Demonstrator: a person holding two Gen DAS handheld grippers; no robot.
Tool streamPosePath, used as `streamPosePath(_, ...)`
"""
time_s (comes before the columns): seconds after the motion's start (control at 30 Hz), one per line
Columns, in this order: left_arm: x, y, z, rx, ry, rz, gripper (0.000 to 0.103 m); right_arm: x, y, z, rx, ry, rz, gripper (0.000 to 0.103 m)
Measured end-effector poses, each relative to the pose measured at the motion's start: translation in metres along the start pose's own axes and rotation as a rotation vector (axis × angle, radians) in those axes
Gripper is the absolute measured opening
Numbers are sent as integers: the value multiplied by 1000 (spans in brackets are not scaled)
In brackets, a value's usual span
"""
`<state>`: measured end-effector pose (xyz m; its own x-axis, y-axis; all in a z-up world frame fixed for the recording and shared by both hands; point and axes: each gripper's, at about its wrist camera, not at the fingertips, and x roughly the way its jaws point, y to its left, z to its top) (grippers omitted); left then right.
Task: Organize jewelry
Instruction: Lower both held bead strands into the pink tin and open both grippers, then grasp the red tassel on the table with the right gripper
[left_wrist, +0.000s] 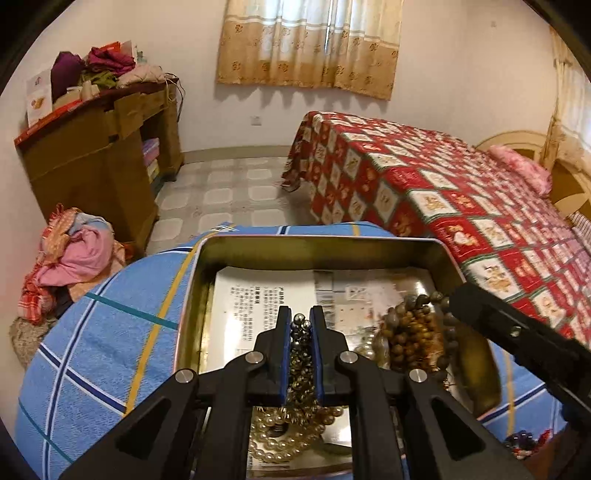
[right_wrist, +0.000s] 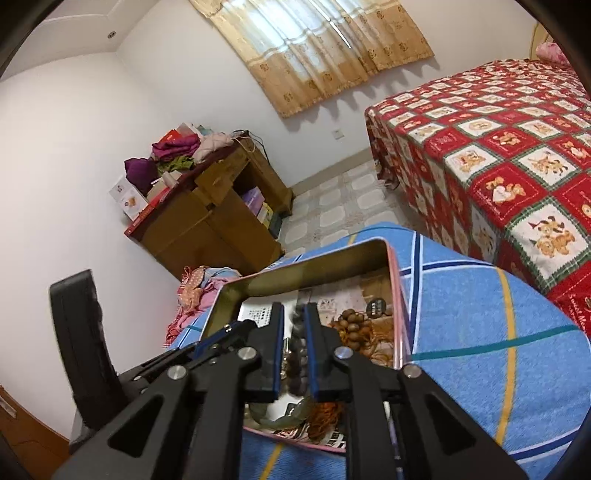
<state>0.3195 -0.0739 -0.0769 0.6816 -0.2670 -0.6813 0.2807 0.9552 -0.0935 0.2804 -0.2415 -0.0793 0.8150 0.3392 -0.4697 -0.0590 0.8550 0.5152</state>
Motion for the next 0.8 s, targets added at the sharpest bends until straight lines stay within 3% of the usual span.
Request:
streamPosePath(0.03, -1, 0, 0, 6, 3, 17, 16, 0, 1, 0, 4, 0, 1, 38)
streamPosePath(0.07, -1, 0, 0, 9, 10, 38, 24, -3, 0, 0, 11, -7, 0, 55)
streamPosePath(0.1, -1, 0, 1, 7, 17, 51, 48, -8, 0, 0, 20, -24, 2, 63)
streamPosePath(0.13, 0, 0, 2, 2, 19, 49, 70, -12, 0, 0, 23, -36, 5, 63)
streamPosePath(0.17, -7, 3, 1, -12, 5, 29, 76, -20, 2, -1, 19, -50, 7, 63)
streamPosePath(0.27, -26, 8, 2, -52, -29, -38, 78, -33, 10, -4, -16, -75, -13, 63)
streamPosePath(0.4, -42, 10, -2, -65, -19, -19, 78, -56, 17, -18, -26, -92, -51, 63)
streamPosePath(0.63, -85, 21, -51, -76, -64, 128, 78, -85, 30, -68, -147, -93, -197, 63)
streamPosePath(0.7, -97, 26, -69, -90, -82, 189, 78, -89, 32, -83, -177, -109, -245, 72)
streamPosePath(0.8, -113, 33, -93, -118, -106, 257, 78, -93, 35, -97, -219, -110, -280, 74)
